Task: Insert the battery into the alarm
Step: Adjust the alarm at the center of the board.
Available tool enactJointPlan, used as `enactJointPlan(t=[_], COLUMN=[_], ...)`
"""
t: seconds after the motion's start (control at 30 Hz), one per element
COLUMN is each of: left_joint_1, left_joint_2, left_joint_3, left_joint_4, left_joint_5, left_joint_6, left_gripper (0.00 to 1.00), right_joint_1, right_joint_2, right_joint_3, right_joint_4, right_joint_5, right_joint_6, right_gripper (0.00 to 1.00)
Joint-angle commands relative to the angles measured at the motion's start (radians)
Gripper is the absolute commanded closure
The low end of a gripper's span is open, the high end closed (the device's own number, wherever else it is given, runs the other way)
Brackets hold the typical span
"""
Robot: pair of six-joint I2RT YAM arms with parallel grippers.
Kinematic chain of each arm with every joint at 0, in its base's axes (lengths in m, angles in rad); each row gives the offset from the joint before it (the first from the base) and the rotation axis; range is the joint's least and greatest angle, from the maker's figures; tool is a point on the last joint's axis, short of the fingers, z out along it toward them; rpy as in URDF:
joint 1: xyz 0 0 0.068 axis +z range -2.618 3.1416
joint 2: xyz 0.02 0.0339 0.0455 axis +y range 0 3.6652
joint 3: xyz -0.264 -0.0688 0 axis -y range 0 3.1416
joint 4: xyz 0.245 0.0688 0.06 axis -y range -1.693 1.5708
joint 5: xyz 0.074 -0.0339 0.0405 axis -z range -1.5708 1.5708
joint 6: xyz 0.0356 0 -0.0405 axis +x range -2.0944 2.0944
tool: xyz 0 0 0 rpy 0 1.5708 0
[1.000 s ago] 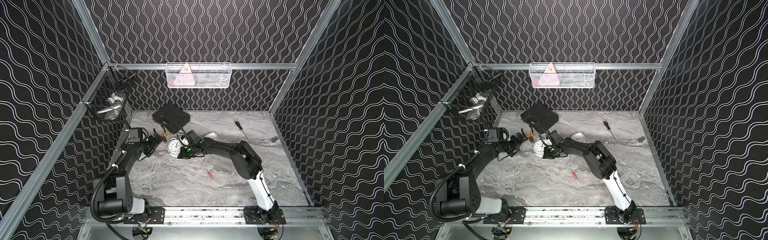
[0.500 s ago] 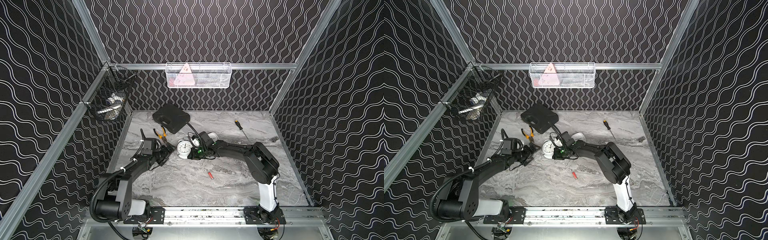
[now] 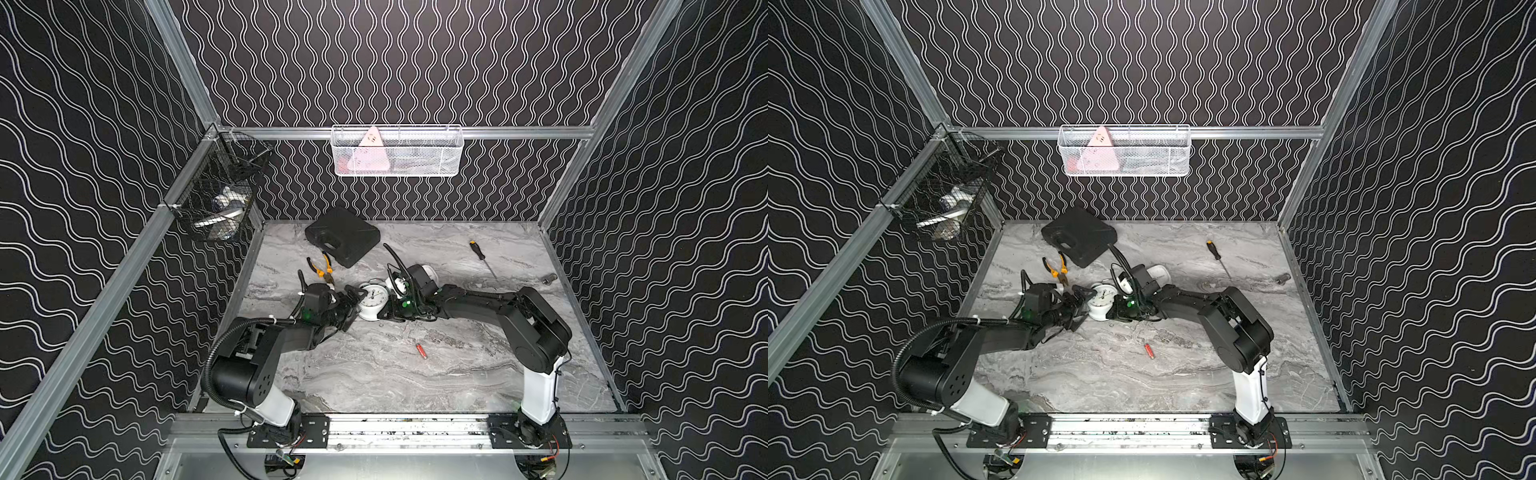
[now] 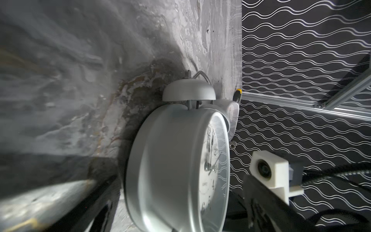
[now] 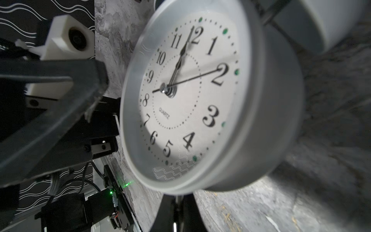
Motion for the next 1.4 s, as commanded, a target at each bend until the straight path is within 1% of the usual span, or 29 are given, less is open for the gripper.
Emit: enactJointPlan(t=[0.0,0.1,0.13,0.2,0.37,0.43,0.53,0.8,0.87,1.0,1.03,1.13,1.23,1.37], left_joint_1=[-0.005,-0.009,-0.009,-0.01,-0.012,-0.012,-0.012,-0.012,-0.012,-0.012,-0.012,-0.012,-0.017,-0.036], left_joint_2=[0.023,0.042,0.05,0.065,0.089,0.088,0.073,0.026,0.019,-0.004,-0.016,-0.069,-0.137,-0.207], left_joint_3=[-0.001,-0.01,-0.013,-0.016,-0.011,-0.013,-0.003,0.023,0.034,0.053,0.063,0.104,0.159,0.236], left_joint_4=[0.116,0.145,0.159,0.19,0.22,0.226,0.206,0.139,0.112,0.069,0.039,-0.081,-0.251,-0.438], left_joint_5=[0.008,0.012,0.013,0.018,0.041,0.045,0.046,0.048,0.051,0.047,0.042,0.011,-0.054,-0.15], left_joint_6=[-0.067,-0.088,-0.099,-0.118,-0.142,-0.147,-0.132,-0.087,-0.065,-0.018,0.005,0.101,0.224,0.368], left_gripper=[0.01,0.02,0.04,0.13,0.21,0.27,0.36,0.51,0.54,0.58,0.59,0.59,0.6,0.6], right_joint_1=[-0.002,-0.005,-0.007,-0.009,-0.01,-0.01,-0.01,-0.009,-0.01,-0.012,-0.012,-0.019,-0.035,-0.064], right_joint_2=[-0.013,-0.01,-0.01,-0.007,-0.004,0.001,0.007,0.021,0.024,0.016,0.009,-0.026,-0.082,-0.167], right_joint_3=[0.0,-0.005,-0.006,-0.009,-0.012,-0.011,-0.009,-0.003,-0.001,-0.004,-0.006,-0.03,-0.086,-0.166], right_joint_4=[0.09,0.11,0.116,0.123,0.127,0.127,0.13,0.139,0.14,0.144,0.14,0.134,0.131,0.14], right_joint_5=[-0.032,-0.048,-0.053,-0.06,-0.067,-0.07,-0.072,-0.081,-0.082,-0.076,-0.071,-0.053,-0.041,-0.033], right_joint_6=[0.008,0.023,0.028,0.037,0.039,0.039,0.043,0.056,0.057,0.065,0.064,0.062,0.058,0.065], right_gripper=[1.0,1.0,1.0,1.0,1.0,1.0,1.0,0.99,0.92,0.69,0.61,0.46,0.38,0.32])
